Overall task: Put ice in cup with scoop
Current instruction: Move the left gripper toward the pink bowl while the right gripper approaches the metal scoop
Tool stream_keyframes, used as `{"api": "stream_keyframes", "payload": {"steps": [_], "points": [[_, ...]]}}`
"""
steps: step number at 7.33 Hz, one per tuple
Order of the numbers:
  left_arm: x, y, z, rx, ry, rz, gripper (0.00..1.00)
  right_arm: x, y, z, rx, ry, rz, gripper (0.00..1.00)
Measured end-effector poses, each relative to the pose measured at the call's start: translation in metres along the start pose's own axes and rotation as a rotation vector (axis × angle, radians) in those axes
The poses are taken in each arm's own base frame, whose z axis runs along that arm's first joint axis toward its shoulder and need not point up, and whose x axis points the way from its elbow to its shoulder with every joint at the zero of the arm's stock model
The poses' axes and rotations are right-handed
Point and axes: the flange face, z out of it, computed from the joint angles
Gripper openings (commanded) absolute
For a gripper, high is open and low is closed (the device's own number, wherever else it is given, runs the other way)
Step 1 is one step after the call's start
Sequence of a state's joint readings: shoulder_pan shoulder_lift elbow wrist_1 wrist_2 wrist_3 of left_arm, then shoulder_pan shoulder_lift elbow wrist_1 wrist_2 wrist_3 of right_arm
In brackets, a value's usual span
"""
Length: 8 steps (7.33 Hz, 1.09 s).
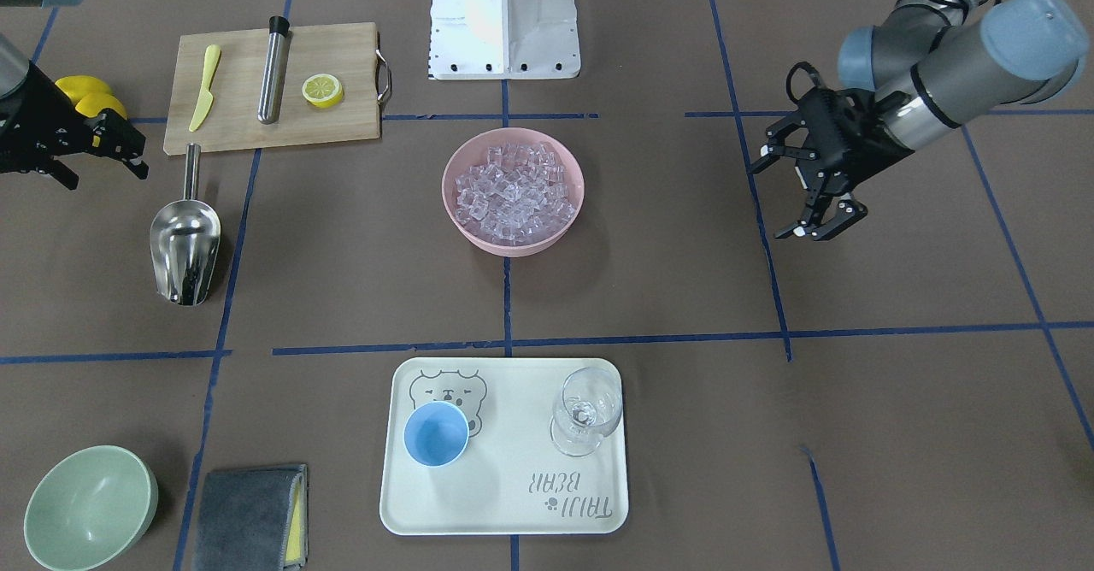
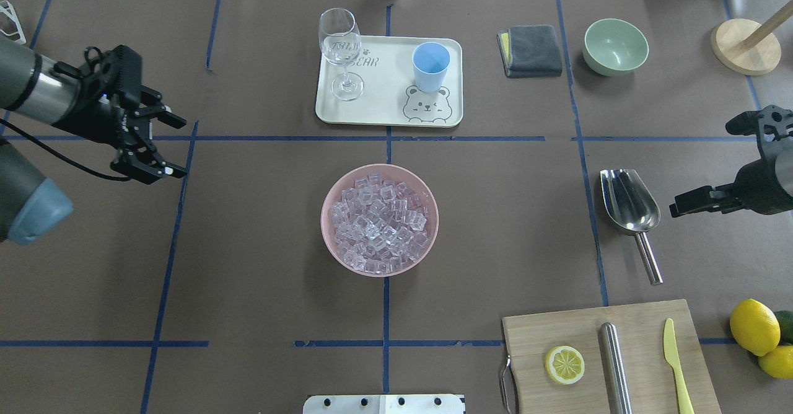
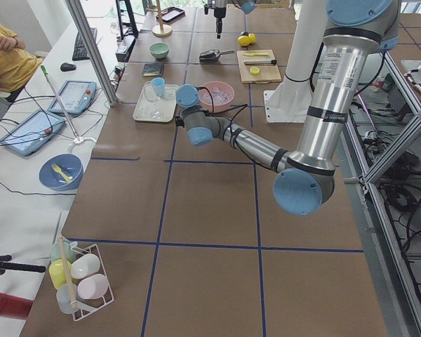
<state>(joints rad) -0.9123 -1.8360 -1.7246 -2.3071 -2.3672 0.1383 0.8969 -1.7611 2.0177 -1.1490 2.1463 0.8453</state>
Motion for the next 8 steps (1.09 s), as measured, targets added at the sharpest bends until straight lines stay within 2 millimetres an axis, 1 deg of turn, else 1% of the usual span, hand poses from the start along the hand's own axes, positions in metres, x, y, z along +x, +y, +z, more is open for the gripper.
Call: {"api": "stream_keyframes", "payload": {"steps": [1, 2, 3, 4, 6, 8], "points": [[0.007, -0.019, 0.019, 0.004, -0.032, 0.031, 1.00, -0.016, 0.010, 0.009, -0.002, 0.007, 0.015, 0.99], [0.012, -0.028, 0.029, 0.008, -0.044, 0.045, 1.00, -0.032, 0.019, 0.018, 0.005, 0.010, 0.023, 0.99], [0.014, -0.035, 0.034, 0.011, -0.050, 0.052, 1.00, -0.044, 0.027, 0.027, 0.012, 0.009, 0.024, 0.99], [0.014, -0.036, 0.040, 0.007, -0.048, 0.053, 1.00, -0.053, 0.034, 0.036, 0.018, 0.017, 0.013, 0.99], [0.018, -0.044, 0.053, 0.005, -0.033, 0.067, 1.00, -0.061, 0.044, 0.053, 0.024, 0.045, -0.008, 0.96], [0.021, -0.049, 0.064, 0.003, -0.018, 0.077, 1.00, -0.065, 0.051, 0.068, 0.040, 0.072, 0.017, 0.96]]}}
